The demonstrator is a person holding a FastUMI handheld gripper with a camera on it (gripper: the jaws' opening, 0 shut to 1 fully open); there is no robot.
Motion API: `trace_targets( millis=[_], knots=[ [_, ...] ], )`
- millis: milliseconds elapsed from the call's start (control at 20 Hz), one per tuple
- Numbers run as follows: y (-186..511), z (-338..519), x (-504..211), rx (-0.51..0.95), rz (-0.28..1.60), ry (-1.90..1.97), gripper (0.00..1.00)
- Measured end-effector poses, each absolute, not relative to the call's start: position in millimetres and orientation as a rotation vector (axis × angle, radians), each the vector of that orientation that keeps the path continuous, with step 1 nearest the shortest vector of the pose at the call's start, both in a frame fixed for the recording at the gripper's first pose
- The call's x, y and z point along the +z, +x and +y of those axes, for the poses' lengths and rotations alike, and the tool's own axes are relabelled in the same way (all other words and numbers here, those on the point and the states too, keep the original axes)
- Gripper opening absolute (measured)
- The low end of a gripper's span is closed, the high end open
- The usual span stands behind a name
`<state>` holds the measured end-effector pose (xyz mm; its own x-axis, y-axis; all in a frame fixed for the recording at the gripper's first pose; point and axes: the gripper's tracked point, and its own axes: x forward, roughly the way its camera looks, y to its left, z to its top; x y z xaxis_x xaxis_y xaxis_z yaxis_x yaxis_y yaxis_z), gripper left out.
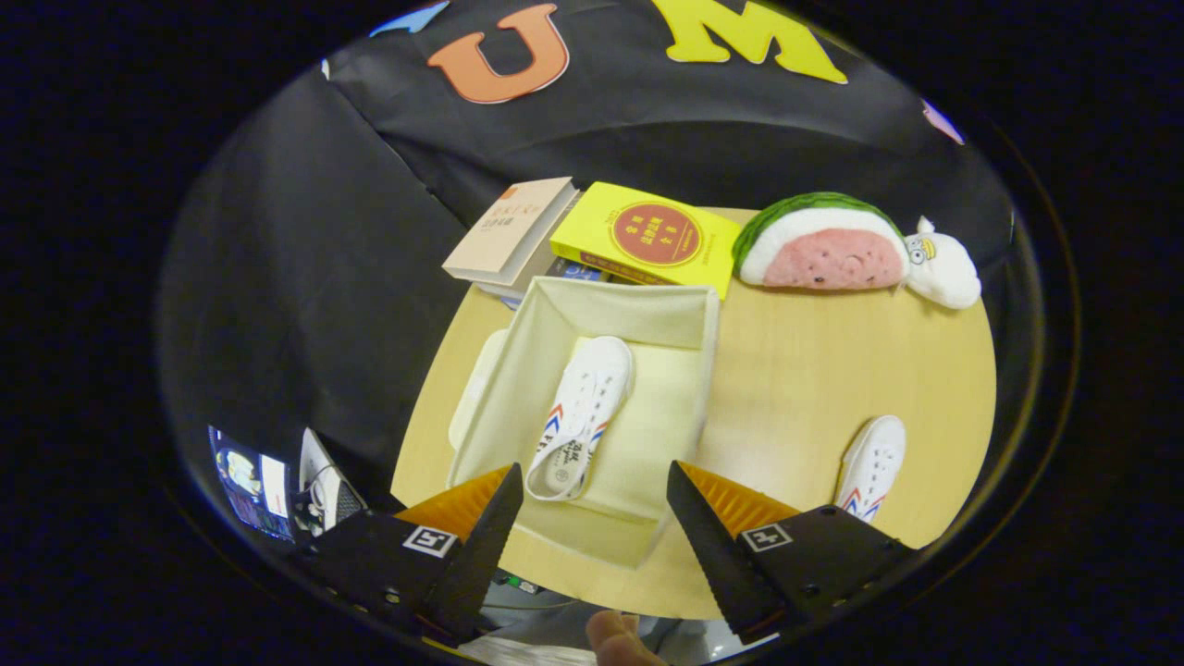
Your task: Open the storage box then place both shoes into the box .Put the left shoe in first, then the right shoe, with the right side of both shoes facing outward in a uniform manner.
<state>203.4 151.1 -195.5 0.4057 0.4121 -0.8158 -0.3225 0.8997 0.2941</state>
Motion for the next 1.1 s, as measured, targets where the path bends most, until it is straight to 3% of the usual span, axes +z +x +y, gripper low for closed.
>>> trace_targets(
  millis=[600, 900, 1100],
  knots=[
    [210.1, -100.5, -323.0, 0.143, 1.171, 0.054, 0.95],
    [201.3, -135.3, -380.7, 0.117, 1.262, 0.007, 0.95],
    [206.9, -138.5, -410.6, 0.081, 1.298, 0.012, 0.88]
  ],
)
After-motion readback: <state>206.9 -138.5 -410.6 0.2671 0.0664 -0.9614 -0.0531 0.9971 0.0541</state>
